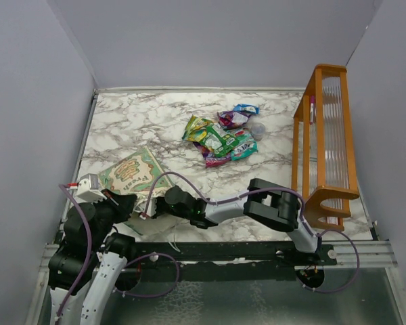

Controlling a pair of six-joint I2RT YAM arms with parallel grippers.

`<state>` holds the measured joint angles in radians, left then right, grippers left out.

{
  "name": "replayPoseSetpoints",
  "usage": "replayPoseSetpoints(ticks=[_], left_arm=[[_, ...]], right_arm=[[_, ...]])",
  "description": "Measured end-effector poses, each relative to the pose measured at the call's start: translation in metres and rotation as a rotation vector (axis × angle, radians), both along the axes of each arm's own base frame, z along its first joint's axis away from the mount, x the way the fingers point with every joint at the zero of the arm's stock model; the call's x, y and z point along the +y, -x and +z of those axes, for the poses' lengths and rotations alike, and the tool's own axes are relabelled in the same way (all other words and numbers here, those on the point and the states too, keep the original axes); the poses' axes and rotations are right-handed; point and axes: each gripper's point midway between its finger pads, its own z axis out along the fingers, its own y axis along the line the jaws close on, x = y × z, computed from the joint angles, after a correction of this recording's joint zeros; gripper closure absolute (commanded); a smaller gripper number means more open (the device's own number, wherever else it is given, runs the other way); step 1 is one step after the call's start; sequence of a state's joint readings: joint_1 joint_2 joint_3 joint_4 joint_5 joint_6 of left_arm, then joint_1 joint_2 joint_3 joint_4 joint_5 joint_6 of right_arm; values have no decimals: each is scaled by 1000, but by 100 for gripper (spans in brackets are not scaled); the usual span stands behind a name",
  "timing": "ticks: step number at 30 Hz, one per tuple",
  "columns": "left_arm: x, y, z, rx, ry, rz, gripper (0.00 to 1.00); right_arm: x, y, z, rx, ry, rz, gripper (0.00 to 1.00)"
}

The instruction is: Take the snacks out of the paper bag

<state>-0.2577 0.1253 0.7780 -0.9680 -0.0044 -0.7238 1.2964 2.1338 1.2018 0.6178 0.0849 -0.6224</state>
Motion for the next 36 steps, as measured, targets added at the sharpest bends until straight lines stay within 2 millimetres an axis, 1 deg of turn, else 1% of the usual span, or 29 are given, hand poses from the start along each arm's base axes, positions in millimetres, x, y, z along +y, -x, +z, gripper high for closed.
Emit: replayPoseSetpoints(ticks=[1,4,6,9,11,14,21,25,30,35,36], left_arm=[[0,0,0,1,0,0,100],[0,1,-2,8,-2,0,100],[0,1,-3,11,-3,0,100],[1,2,-3,12,-3,1,100],[1,2,-3,12,-4,2,100],[1,1,-3,11,-4,4,100],[3,1,-3,10,-7,13,100],[4,0,-3,8,-8,20,100],[6,0,-2,6,-7,36,100],[8,-1,-1,3,-7,51,100],[9,-1,1,0,-7,53,100]], right_arm=[[-1,0,0,-1,-4,-1,99],[-6,2,-4,0,-4,0,99],[-10,3,-2,2,-2,1,99],[-21,11,7,21,-11,19,99],[-30,19,15,43,-22,42,99],[-41,34,36,71,-58,88,99],[-71,71,99,112,-169,203,99],[-88,85,133,123,-234,243,99],[-109,95,154,130,-262,266,99],[-139,114,168,121,-246,337,99],[-146,119,164,121,-207,356,99]])
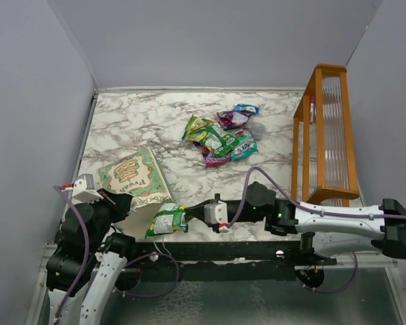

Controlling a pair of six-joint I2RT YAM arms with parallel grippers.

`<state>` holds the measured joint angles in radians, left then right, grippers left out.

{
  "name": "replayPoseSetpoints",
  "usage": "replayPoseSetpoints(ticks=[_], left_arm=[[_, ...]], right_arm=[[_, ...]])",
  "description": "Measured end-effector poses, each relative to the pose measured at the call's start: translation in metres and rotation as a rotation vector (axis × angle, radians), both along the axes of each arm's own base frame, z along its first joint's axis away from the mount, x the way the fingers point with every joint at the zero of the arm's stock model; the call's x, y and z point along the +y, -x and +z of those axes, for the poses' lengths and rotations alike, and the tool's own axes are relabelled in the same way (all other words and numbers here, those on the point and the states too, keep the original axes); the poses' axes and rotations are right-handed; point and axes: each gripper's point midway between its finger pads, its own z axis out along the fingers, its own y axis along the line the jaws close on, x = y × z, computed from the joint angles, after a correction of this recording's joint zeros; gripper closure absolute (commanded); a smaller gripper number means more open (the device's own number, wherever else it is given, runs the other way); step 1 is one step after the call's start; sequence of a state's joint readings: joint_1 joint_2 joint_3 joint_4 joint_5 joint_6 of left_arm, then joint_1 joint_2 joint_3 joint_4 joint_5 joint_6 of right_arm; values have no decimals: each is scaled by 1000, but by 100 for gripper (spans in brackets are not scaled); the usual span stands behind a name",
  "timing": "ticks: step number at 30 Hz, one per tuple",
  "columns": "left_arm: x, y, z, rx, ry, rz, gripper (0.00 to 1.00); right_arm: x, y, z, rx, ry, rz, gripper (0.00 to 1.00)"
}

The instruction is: Take the snacks out of the paper bag

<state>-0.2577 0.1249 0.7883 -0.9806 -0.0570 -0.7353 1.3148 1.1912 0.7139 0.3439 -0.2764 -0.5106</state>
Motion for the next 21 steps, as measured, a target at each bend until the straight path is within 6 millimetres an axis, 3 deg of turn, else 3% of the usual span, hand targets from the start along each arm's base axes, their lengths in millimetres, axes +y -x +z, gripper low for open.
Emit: replayPoseSetpoints(ticks=[6,10,15,21], left_arm=[[4,-5,24,-48,1,28,100],[10,-9,26,-49,-11,64,100],[15,-11,26,-49,-6,100,100],[15,-12,20,-33,1,106,100]], right_arm=[[-43,8,51,-61,-76,-6,99],[-64,2,81,-94,-137,-69,99],[-80,-33,101,-114,-185,-285,99],[-84,-96,86,-176,-138,-623,99]])
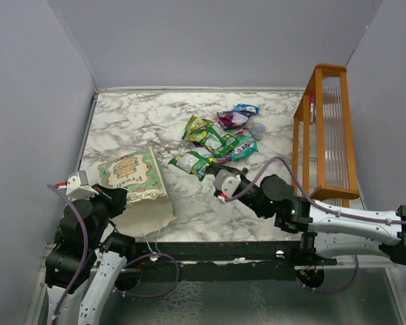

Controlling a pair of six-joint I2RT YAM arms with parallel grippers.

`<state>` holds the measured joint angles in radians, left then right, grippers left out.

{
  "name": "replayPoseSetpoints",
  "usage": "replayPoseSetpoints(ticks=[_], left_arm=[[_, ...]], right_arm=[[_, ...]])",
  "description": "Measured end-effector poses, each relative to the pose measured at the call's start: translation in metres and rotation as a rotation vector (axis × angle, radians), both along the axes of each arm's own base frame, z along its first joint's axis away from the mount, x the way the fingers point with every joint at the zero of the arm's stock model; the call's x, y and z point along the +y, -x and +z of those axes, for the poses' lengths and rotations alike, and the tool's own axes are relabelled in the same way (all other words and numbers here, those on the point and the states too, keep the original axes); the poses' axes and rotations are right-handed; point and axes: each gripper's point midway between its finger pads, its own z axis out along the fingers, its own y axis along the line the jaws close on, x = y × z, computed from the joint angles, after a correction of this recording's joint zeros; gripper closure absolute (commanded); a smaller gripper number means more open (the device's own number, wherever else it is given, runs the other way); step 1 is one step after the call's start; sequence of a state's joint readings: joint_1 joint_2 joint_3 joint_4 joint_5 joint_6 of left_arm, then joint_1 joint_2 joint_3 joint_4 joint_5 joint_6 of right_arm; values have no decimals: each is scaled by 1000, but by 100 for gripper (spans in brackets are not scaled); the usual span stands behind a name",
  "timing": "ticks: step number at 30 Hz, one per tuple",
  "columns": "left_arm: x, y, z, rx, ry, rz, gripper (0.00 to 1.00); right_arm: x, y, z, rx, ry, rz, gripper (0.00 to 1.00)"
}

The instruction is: Take the snacks out of the paper bag

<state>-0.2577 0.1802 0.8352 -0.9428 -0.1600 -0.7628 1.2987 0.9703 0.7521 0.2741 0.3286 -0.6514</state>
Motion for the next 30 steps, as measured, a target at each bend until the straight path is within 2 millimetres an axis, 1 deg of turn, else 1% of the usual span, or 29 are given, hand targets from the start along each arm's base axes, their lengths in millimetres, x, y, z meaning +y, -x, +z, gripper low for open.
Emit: replayPoseSetpoints(ticks=[2,3,4,8,10,13,14,17,20,23,27,28,30], left_arm=[[0,0,-1,2,3,1,100],[0,0,0,1,3,1,100],[0,0,0,1,3,0,100],[-3,0,1,-2,10,-16,100],[-7,0,2,-7,17,-35,100],[-15,0,6,-20,33,-80,100],[-18,0,6,-22,38,-96,100],[-29,-2,7,-23,55,-148,100],[-41,-7,11,-24,72,-204,100],[-49,-14,15,-24,83,-240,100],[-54,-17,17,-22,86,-264,100],[-55,-16,17,-25,86,-269,100],[-55,-16,17,-26,86,-273,100]], right_arm=[[-2,-24,-14,7,34,-90,99],[-5,-46,-25,23,62,-152,99],[-8,-57,-30,32,71,-182,99],[-30,-127,-56,95,101,-365,99],[-45,-166,-73,125,125,-462,99],[-65,-207,-93,165,148,-558,99],[-73,-224,-102,186,154,-591,99],[-86,-255,-120,224,166,-638,99],[-87,-276,-139,261,176,-655,99],[-80,-276,-158,304,182,-626,99],[-73,-269,-174,349,167,-593,98],[-72,-268,-177,358,163,-588,94],[-72,-264,-185,380,154,-580,78]])
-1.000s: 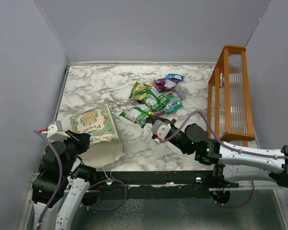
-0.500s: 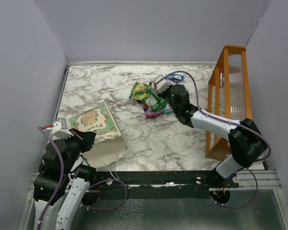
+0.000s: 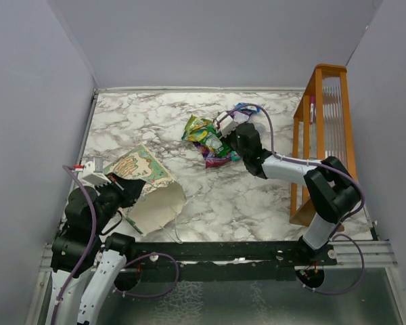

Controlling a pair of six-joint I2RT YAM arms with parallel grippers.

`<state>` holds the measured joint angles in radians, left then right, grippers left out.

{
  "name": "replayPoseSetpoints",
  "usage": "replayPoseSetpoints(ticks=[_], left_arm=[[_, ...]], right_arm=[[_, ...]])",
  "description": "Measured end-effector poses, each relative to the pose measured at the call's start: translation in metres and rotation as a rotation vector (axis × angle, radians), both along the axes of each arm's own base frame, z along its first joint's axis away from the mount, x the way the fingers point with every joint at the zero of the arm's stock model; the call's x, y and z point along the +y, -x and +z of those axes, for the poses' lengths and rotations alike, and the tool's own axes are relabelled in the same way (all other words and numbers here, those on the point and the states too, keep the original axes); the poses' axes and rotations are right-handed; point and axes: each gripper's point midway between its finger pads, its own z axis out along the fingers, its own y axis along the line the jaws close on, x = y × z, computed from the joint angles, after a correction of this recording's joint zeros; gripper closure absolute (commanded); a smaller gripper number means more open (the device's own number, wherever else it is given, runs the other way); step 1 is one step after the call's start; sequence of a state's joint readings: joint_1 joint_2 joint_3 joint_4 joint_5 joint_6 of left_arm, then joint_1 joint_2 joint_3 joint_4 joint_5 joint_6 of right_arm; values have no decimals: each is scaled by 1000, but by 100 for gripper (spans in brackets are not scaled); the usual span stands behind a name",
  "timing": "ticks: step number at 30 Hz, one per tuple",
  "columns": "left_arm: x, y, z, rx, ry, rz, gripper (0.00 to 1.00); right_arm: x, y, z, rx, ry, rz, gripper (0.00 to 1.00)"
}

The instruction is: Take the snacks out of the paper bag

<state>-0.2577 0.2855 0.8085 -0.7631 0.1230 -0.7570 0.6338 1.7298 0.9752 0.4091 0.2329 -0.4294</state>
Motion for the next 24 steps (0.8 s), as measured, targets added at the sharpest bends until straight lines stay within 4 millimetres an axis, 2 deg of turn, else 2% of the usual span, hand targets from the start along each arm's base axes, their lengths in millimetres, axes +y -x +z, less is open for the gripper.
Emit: replayPoseSetpoints(ticks=[4,7,9,12,14,15,18,20,21,24], left_arm=[[0,2,1,-9,2,-1,100],[1,4,3,-19,5,-1,100],[1,4,3,-21,5,-1,100],[1,4,3,-21,5,-1,100],[1,4,3,-22,5,-1,100],[1,4,3,-22,6,-1,100],[1,5,4,-26,7,-1,100],[1,5,4,-28,7,-1,100],[1,5,4,-27,7,-2,100],[1,5,4,-28,7,-2,100]], right_arm=[[-3,13,-14,39,-10,17,66],[-4,27,-6,53,-27,54,55],[-2,38,16,35,-65,97,52],[4,59,65,-34,-165,185,45],[9,75,88,-66,-215,251,43],[15,87,97,-79,-239,304,43],[38,126,98,-65,-260,464,42],[65,170,85,-33,-250,628,41],[78,198,78,-20,-240,730,41],[102,270,63,-5,-218,983,40]])
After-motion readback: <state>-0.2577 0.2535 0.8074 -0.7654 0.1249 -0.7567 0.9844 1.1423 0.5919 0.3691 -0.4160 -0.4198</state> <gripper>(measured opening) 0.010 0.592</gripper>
